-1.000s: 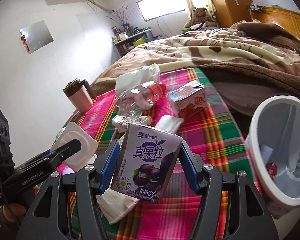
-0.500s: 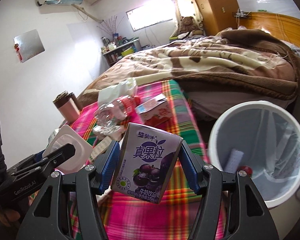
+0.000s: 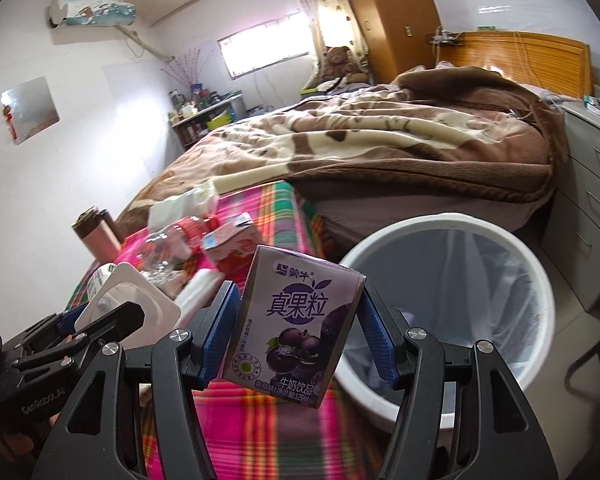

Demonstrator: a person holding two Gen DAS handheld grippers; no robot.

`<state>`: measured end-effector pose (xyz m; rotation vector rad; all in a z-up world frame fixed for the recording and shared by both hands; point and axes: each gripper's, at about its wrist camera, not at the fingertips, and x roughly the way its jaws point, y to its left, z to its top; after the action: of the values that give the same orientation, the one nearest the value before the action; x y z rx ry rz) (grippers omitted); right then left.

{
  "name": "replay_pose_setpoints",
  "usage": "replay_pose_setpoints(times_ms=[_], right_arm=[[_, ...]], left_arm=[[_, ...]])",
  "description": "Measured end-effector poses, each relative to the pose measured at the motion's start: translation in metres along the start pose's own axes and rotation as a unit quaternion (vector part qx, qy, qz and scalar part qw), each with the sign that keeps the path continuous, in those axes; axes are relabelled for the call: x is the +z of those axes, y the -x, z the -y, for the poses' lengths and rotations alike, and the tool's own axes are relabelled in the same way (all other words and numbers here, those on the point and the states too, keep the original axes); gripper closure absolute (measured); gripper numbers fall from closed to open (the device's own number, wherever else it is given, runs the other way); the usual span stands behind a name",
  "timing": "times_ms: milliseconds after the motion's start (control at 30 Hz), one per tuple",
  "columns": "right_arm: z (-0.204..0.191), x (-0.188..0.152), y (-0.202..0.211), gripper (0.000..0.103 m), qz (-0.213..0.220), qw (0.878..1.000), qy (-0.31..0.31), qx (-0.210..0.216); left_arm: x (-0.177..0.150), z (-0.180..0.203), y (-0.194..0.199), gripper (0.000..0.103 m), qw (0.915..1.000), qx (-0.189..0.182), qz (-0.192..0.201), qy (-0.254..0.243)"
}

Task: Collect trash
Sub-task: 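Carry the yogurt cup and purple carton over the wastebasket with both tools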

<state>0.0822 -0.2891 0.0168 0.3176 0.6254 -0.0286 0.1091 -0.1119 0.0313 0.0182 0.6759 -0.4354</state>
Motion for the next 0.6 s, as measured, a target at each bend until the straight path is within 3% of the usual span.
replay_pose_setpoints(times_ms=[367,600], right_arm=[[0.042,0.002,0.000,0.041,-0.010,0.999,-0.021,-0.039],[0.066,0.003,-0.006,0.041,-0.023,0.997,-0.036,-0.060]], left_arm=[[0.005,0.049,-0.031,0.037,0.9983,-0.048,-0.022,-0.023],[0.004,0.075,-0.048,0.037,0.9967,-0.059,-0.039,-0.040]])
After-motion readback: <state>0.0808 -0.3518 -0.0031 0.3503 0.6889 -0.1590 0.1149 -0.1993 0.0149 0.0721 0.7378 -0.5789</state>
